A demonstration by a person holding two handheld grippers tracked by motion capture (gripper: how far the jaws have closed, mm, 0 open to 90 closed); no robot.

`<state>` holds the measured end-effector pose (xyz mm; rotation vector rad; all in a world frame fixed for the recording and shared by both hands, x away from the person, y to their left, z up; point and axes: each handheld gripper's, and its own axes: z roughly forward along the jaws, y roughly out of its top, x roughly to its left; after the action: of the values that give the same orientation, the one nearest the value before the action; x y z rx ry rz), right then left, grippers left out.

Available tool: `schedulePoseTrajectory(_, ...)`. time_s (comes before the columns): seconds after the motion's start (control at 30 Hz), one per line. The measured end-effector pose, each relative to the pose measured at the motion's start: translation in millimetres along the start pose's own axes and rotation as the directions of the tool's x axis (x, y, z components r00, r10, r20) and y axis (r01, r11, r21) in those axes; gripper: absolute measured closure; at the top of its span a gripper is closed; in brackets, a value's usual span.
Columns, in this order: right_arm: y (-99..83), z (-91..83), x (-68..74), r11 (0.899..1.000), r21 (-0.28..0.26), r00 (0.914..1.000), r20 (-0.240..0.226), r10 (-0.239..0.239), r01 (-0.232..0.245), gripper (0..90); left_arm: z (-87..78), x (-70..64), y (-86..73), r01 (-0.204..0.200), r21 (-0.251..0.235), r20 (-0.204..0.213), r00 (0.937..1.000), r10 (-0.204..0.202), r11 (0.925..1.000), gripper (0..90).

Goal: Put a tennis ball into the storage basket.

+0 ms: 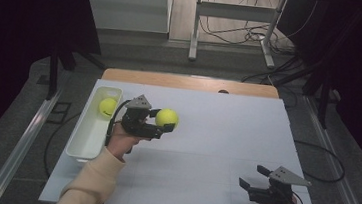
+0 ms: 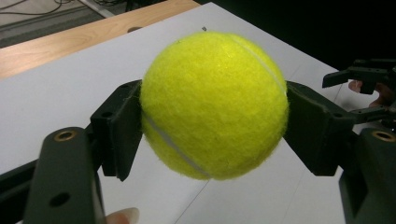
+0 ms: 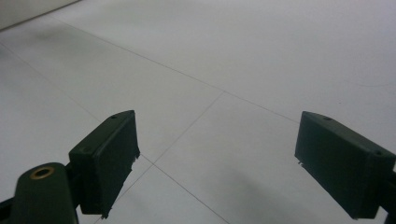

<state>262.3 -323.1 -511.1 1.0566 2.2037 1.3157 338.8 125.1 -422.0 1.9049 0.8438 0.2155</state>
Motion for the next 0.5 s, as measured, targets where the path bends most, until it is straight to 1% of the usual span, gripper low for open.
schedulePoseTrajectory(0.23,-0.1,-0.1,0.0,1.0,0.0,1.0,0.002,-0.001,0.001,13.7,-6.6,3.5,-0.4,0.008,-0.013,-0.013,0.9999,-0.008,0.9999,26.6)
schedulePoseTrajectory(0.5,0.0,0.3,0.3,1.0,0.001,1.0,0.001,-0.003,0.003,13.7,-18.0,8.9,-1.9,0.016,-0.031,-0.031,0.9994,-0.017,0.9994,26.6)
